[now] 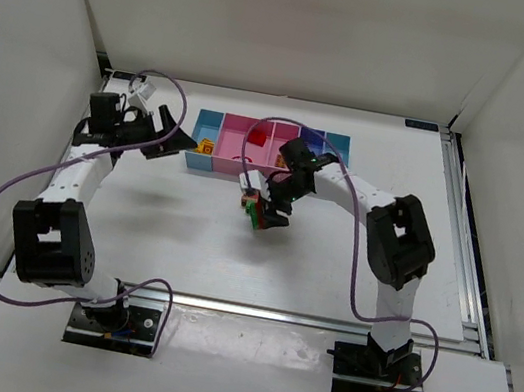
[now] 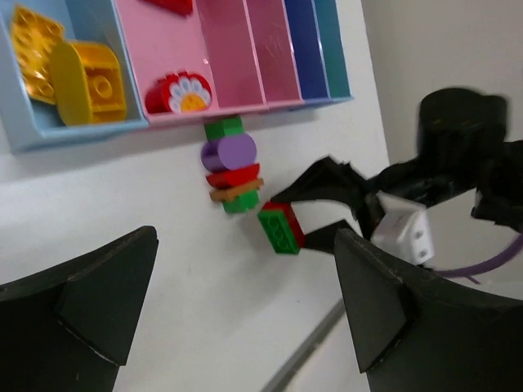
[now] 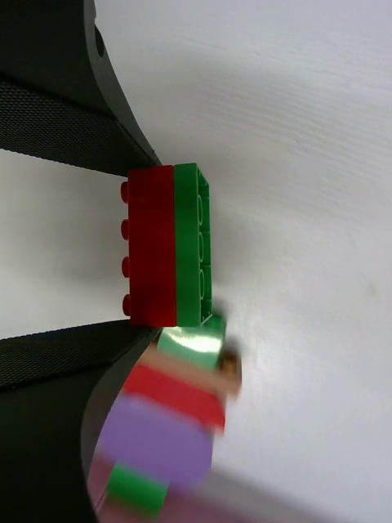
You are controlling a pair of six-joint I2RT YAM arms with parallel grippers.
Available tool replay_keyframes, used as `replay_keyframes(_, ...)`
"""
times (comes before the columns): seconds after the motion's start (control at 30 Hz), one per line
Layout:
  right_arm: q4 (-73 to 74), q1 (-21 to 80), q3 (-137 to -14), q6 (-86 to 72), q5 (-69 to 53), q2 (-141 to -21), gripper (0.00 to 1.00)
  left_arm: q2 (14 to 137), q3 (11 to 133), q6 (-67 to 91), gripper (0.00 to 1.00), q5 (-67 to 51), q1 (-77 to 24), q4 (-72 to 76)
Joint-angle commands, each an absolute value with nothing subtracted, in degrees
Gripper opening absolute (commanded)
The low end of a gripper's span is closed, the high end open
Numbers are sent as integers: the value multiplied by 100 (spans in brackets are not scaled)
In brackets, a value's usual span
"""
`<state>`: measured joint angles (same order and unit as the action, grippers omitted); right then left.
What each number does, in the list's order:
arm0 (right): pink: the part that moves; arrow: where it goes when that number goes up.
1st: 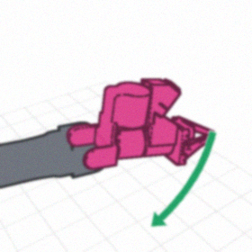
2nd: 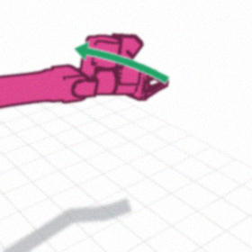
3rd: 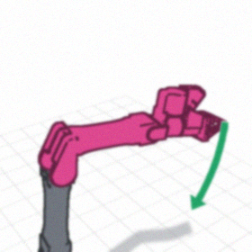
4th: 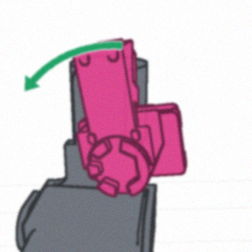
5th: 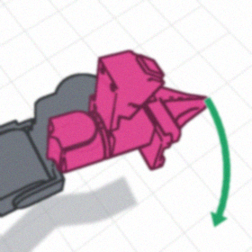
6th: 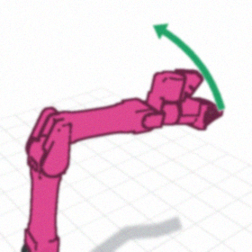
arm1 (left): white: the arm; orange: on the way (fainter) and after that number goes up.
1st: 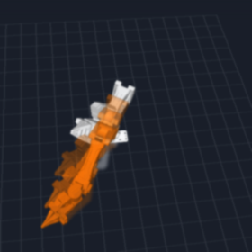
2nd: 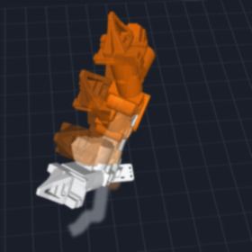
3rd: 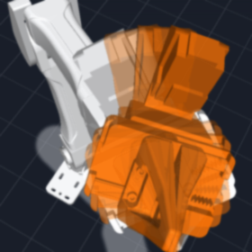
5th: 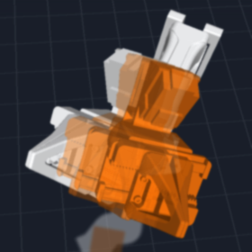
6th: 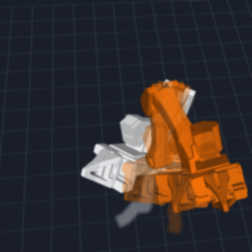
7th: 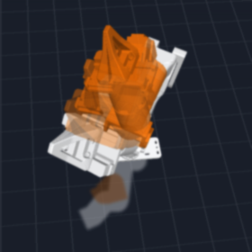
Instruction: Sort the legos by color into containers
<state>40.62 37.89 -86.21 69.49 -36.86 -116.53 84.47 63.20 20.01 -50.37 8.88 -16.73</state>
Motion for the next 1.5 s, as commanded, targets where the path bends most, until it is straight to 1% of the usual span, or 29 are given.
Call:
replay_keyframes(0.0,3088,3753,-8631,5908,-3877,-10838,44,7858,5768,2697,99,-5528,853,-889)
replay_keyframes(0.1,2717,3735,-8709,5257,-3675,-10601,44,7647,5249,3189,96,-5879,853,-361)
replay_keyframes(0.23,2488,3753,-9052,4440,-3429,-10529,44,7594,5010,3384,90,-6126,747,-325)
replay_keyframes(0.37,2487,3771,-9430,3675,-3235,-10591,44,7541,4983,3401,88,-6003,571,-334)
replay_keyframes(0.47,2294,3806,-9448,3218,-3147,-10529,43,7611,5097,3454,85,-5950,475,-343)
replay_keyframes(0.53,2250,3841,-9440,3103,-3112,-10512,43,7734,5185,3463,83,-5933,422,-343)
replay_keyframes(0.73,2153,3981,-9474,3024,-3216,-10459,43,8024,5467,3577,80,-5827,62,-133)
replay_keyframes(0.87,2136,4087,-9545,3067,-3261,-10441,43,8340,5756,3604,84,-5880,9,-123)
replay_keyframes(0.9,2110,4104,-9554,3085,-3304,-10450,43,8393,5809,3595,84,-5889,-183,-114)
replay_keyframes(1.2,2100,4254,-9756,3269,-3357,-10494,43,8719,6126,3402,85,-5880,-492,-255)
replay_keyframes(1.4,2101,4280,-9870,3313,-3349,-10582,43,8719,6196,3138,85,-5810,-685,-518)
replay_keyframes(1.43,2101,4289,-9888,3313,-3349,-10582,43,8710,6205,3138,84,-5801,-686,-519)
replay_keyframes(1.47,2101,4280,-9896,3322,-3349,-10599,43,8719,6205,3120,81,-5809,-686,-536)
